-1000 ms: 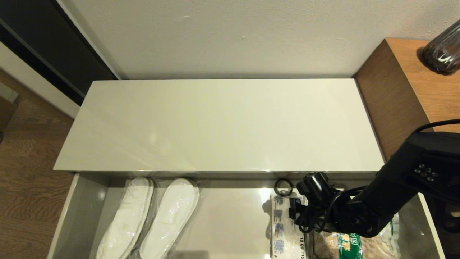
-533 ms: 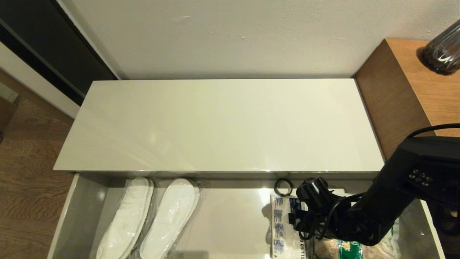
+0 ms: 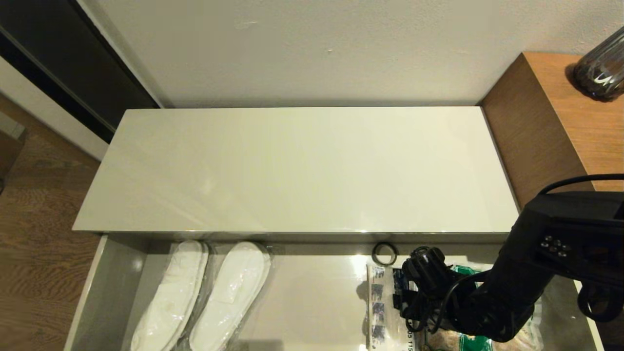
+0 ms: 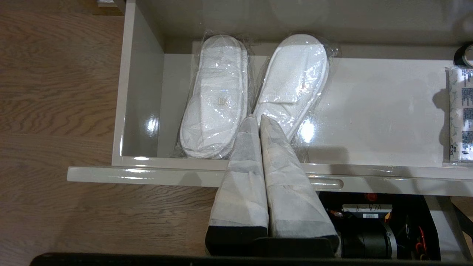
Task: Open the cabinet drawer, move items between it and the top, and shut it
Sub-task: Take out the tissue from the drawer
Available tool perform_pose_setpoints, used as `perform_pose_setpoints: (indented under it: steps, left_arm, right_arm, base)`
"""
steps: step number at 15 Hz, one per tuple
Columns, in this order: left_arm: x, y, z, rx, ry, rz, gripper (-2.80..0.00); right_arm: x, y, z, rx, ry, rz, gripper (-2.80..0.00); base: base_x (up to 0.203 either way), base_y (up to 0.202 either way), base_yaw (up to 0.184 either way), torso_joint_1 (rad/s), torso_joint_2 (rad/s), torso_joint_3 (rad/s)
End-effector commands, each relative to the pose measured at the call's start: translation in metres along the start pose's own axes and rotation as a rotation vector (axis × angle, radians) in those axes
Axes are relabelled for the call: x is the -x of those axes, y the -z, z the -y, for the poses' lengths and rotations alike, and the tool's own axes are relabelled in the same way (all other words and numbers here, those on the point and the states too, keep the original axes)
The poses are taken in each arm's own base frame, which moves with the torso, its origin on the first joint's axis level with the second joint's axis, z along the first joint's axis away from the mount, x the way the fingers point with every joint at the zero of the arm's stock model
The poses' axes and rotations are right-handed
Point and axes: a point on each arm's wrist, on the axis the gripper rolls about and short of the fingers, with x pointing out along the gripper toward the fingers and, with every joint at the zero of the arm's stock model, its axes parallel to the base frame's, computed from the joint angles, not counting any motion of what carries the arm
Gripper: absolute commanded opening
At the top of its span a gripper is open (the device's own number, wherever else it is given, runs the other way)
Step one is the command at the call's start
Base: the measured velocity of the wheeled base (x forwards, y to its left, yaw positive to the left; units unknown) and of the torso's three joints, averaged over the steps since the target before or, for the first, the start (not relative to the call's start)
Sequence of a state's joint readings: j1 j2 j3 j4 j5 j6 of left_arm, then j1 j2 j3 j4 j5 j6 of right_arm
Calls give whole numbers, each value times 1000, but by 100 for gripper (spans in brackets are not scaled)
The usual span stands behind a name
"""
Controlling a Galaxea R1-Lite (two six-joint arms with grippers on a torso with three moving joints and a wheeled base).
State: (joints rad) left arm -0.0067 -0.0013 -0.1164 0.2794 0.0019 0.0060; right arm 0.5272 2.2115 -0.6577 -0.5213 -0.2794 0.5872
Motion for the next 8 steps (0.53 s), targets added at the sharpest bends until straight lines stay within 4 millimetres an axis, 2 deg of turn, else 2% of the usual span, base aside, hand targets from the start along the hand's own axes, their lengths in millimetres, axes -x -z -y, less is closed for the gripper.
perform_pose_setpoints:
  steps: [1,8]
  left_arm:
    - [0,0,0,0,0,-1,-280]
    - [0,0,0,0,-1,-1,-280]
  right_arm:
    - [0,1,0,-4,1,0,0]
    - [-1,1,0,-9,2,-1,0]
  base:
    - [0,0,0,0,0,0]
    - [0,0,0,0,0,0]
